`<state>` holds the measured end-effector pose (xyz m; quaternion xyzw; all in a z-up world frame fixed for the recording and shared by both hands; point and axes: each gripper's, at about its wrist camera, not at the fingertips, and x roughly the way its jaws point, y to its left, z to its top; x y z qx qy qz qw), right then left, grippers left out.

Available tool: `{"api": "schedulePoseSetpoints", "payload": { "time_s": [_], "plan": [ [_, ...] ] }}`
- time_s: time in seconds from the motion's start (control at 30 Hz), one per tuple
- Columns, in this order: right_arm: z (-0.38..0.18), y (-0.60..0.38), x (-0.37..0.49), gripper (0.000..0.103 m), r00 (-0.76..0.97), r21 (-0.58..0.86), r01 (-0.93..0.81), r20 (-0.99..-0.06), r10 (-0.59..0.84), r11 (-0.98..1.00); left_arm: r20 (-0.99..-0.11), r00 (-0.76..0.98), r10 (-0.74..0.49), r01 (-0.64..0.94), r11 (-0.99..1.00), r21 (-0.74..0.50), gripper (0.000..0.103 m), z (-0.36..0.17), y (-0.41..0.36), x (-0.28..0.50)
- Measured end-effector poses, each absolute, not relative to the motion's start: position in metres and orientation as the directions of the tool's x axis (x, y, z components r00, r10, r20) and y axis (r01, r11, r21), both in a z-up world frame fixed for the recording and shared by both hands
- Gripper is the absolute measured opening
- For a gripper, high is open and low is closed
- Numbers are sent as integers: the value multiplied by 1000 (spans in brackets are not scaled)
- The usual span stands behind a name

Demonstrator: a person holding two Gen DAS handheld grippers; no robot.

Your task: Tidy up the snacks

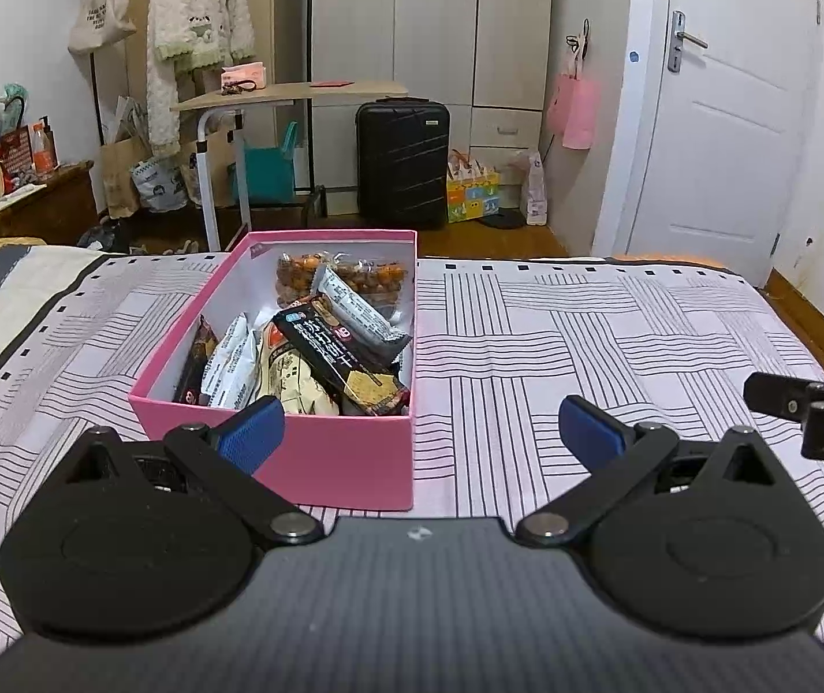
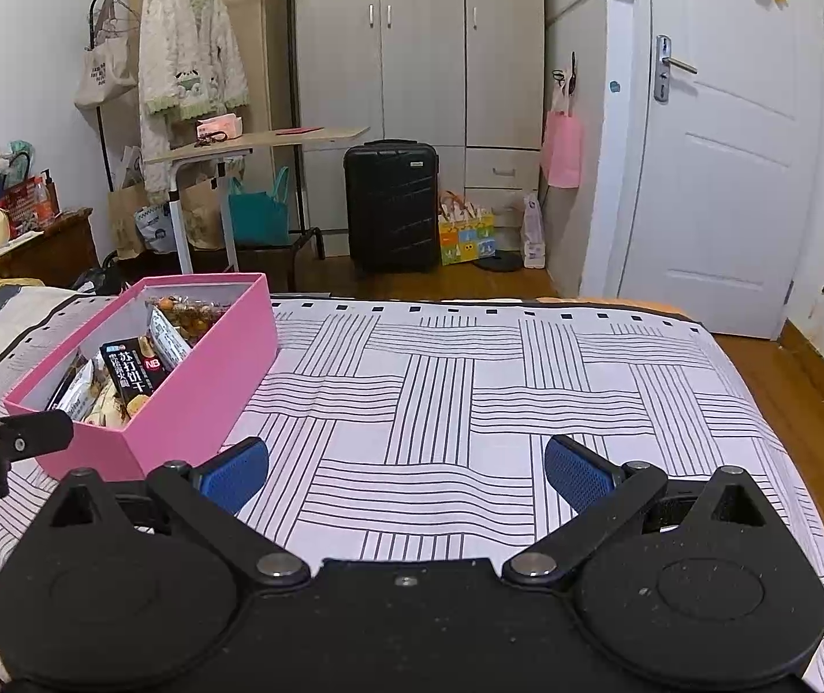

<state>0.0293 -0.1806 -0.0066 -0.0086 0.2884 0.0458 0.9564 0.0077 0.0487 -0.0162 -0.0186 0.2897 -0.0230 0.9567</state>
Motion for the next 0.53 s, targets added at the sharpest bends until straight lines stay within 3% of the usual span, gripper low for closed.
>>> {"api": "schedulePoseSetpoints", "payload": {
  "time_s": [0.53],
  "plan": [
    [-9,-184,32,103,823,6,-92,-562,80,996,-565,825,-25,27,1000,-4,103,-20,47,8]
  ]
}}
